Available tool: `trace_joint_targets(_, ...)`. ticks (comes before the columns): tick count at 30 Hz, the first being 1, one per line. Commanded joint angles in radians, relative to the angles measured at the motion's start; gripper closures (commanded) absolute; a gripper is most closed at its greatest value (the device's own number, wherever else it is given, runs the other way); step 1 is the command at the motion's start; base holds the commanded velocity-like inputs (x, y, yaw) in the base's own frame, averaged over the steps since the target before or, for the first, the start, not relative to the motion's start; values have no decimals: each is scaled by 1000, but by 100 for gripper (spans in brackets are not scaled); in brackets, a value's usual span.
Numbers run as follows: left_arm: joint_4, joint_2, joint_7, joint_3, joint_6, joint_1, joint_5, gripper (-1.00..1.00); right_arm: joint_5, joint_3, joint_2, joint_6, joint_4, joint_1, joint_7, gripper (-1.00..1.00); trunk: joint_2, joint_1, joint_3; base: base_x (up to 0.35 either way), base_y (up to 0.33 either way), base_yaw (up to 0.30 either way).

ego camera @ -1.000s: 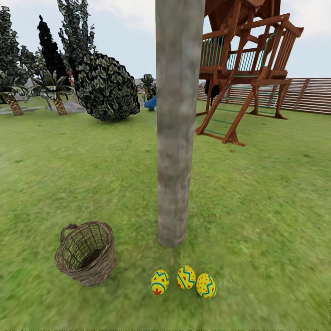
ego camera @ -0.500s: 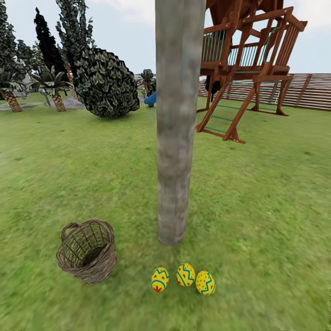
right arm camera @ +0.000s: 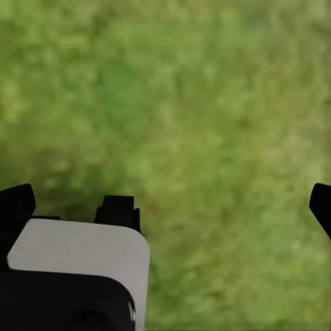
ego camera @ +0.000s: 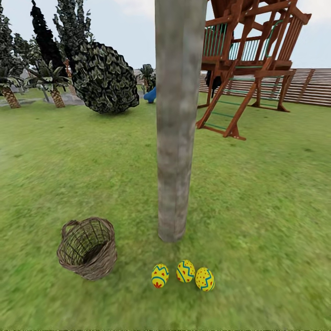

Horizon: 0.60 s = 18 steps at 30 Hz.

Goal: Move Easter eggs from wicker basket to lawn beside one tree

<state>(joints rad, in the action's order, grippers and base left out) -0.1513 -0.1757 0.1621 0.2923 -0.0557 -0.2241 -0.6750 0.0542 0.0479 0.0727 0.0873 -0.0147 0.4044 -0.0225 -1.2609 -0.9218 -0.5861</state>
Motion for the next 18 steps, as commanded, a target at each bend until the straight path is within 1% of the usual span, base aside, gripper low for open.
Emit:
trace_joint_targets(1, -3, -1, 7, 8, -6, 0, -7, -100, 6, 4, 0, 4, -1, 1, -2, -100, 0, 0, -2, 0, 0, 0)
trace_joint_targets(6, 8, -4, 14, 10, -10, 0, -9, -100, 9, 6, 6, 8, -9, -1, -3, -100, 0, 0, -3, 0, 0, 0)
trace_joint_targets(10, 75, -4, 16, 9, -13, 0, -10, -100, 11, 7, 6, 12, -15, -16, -4, -100, 0, 0, -3, 0, 0, 0)
trace_joint_targets(12, 93, -5, 16, 9, -10, 0, -10, -100, 11, 7, 4, 12, -16, -25, -4, -100, 0, 0, -3, 0, 0, 0)
trace_joint_targets(18, 105, 0, 10, 8, -6, 0, -10, -100, 10, 7, 5, 12, -16, -36, -4, -100, 0, 0, -3, 0, 0, 0)
